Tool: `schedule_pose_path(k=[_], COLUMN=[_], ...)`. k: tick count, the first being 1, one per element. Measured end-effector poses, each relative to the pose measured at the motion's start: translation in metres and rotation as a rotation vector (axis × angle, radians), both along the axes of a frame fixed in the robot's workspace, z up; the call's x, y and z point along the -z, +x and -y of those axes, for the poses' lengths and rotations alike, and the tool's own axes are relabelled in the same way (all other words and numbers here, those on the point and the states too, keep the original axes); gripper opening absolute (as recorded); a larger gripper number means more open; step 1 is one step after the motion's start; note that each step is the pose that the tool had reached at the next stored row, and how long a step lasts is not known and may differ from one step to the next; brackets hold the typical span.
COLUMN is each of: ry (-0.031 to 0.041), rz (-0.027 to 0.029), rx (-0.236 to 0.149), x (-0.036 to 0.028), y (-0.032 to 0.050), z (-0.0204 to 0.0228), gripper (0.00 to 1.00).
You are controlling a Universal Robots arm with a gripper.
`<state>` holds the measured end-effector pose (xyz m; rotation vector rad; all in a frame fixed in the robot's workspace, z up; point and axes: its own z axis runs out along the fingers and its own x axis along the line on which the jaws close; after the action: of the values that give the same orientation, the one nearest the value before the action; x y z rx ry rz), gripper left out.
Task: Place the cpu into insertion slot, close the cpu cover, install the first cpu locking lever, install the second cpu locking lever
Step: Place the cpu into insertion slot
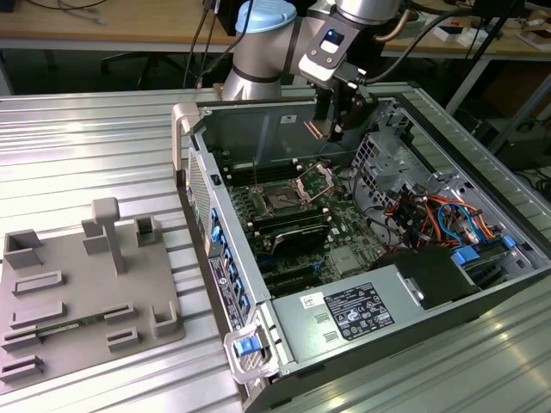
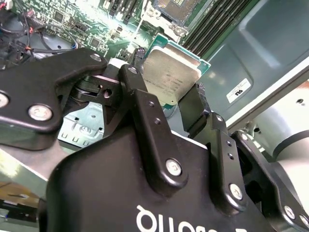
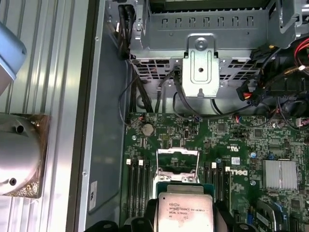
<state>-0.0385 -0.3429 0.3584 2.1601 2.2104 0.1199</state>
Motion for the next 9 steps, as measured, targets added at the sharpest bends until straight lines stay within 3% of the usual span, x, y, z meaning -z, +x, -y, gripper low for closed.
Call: schedule_pose_path(k=[9], ry=[0.0], rz=[0.0], rx=[0.072], x=[0.0005], y=[0.0], z=[0.0], gripper=[0.55])
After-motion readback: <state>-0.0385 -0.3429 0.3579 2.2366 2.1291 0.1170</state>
